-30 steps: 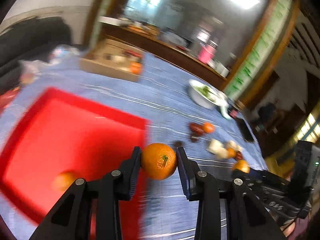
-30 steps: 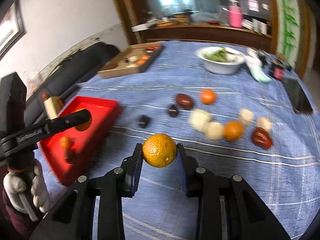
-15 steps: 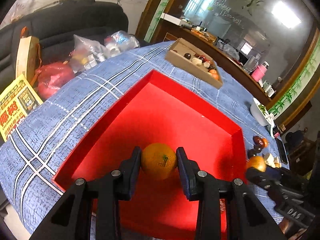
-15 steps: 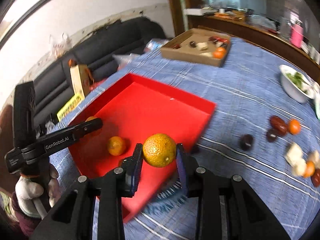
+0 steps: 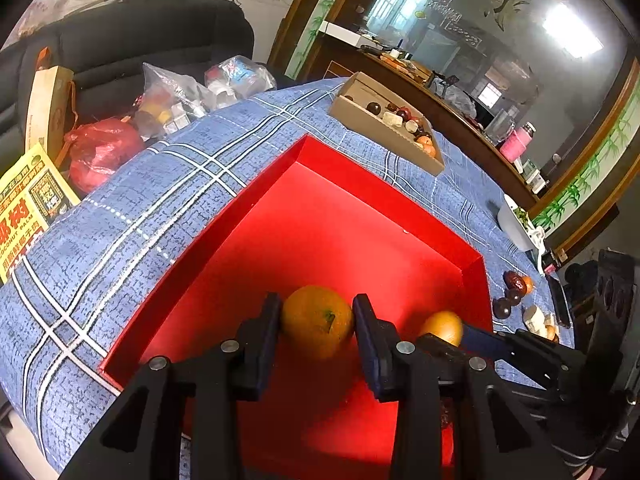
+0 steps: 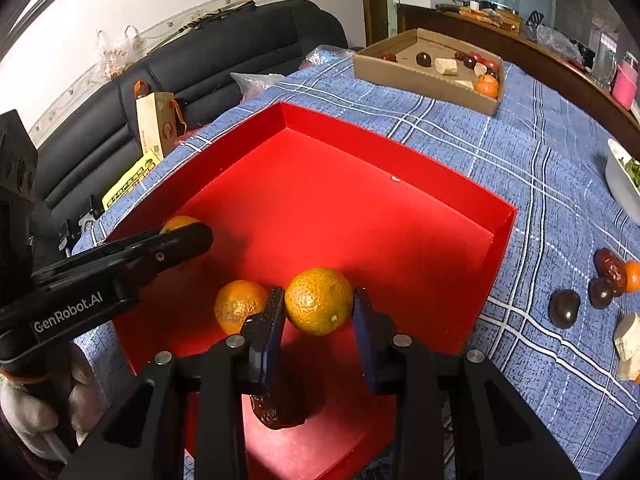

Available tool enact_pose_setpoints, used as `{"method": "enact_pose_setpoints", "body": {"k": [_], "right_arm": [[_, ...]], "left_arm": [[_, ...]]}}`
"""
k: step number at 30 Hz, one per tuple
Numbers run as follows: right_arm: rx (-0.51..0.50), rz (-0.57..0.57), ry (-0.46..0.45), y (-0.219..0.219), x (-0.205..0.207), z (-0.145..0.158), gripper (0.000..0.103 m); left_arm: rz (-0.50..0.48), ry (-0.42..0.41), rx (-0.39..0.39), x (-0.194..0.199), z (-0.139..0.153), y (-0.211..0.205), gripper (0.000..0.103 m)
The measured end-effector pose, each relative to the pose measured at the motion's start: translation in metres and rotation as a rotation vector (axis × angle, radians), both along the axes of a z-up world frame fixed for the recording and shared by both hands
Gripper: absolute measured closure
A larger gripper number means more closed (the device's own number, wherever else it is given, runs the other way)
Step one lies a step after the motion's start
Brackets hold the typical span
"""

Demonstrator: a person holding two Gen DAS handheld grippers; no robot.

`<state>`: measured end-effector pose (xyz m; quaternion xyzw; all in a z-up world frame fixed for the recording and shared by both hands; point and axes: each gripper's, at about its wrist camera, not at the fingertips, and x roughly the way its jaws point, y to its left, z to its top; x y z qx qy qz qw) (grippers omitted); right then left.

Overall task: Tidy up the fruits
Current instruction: 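Lower the orange into the red tray with the left tool while the right tool releases its orange there, then move both tools back over the remaining fruits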

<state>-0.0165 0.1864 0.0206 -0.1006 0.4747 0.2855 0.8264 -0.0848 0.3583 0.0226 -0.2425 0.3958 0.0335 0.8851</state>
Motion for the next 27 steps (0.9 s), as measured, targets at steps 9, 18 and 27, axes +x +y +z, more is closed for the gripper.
{"method": "enact_pose_setpoints", "body": {"k": [9,18,27], "right_arm": [[0.066,-0.025,-0.056,-0.025,-0.015,0.03,0.059],[0.131,-0.189,-0.125,-0.129,-0.038,0.056,0.054],[0.105,-0.501,-0.2,-0.293,-0.055,0.071,0.053]], "left_arm": [[0.025,-0.016,0.031,-0.014,0.024,-0.011,0.039],[-0.1,-0.048,-0.009,-0.028,0.051,-0.058,0.036],[-0.215,-0.061,0.044,-0.029,0.067,-0.118,0.036]]}}
